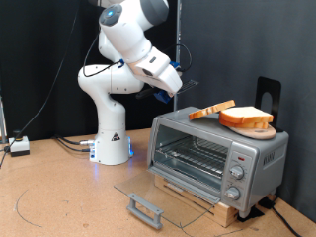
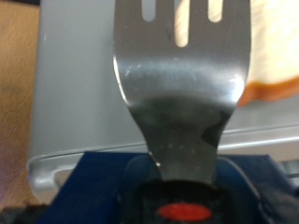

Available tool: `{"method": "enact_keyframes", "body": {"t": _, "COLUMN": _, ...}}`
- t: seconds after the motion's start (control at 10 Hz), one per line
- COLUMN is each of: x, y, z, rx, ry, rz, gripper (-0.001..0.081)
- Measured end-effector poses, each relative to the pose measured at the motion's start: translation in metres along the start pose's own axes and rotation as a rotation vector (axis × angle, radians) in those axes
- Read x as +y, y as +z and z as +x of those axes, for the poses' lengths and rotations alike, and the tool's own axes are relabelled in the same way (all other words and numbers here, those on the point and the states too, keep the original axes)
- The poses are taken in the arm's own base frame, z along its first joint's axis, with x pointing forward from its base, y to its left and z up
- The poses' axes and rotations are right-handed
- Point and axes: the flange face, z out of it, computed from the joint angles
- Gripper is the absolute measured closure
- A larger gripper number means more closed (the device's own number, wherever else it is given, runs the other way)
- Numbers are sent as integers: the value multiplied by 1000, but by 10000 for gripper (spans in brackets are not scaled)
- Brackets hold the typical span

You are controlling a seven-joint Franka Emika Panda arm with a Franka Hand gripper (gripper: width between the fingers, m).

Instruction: Make a piece of toast with the oven

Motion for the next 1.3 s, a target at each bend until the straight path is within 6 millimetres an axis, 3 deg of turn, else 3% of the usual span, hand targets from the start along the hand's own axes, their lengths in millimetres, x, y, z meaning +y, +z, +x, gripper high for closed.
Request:
{"method": "enact_keyframes", "body": {"t": 0.5, "x": -45, "y": 59, "z": 1, "rx": -43, "ry": -21, "rz": 23, "gripper": 339}}
{"method": "enact_keyframes", "body": {"t": 0.7, "x": -63, "y": 68, "z": -3, "rx": -26, "ry": -37, "rz": -11, "gripper": 339}}
{"method": "enact_keyframes", "body": {"t": 0.9, "x": -75, "y": 50, "z": -14, "rx": -58, "ry": 29, "rz": -79, "gripper": 339}}
{"method": "enact_keyframes", "body": {"t": 1.3, "x": -73, "y": 5, "z": -39, "rx": 51, "ry": 276, "rz": -127, "gripper": 339}}
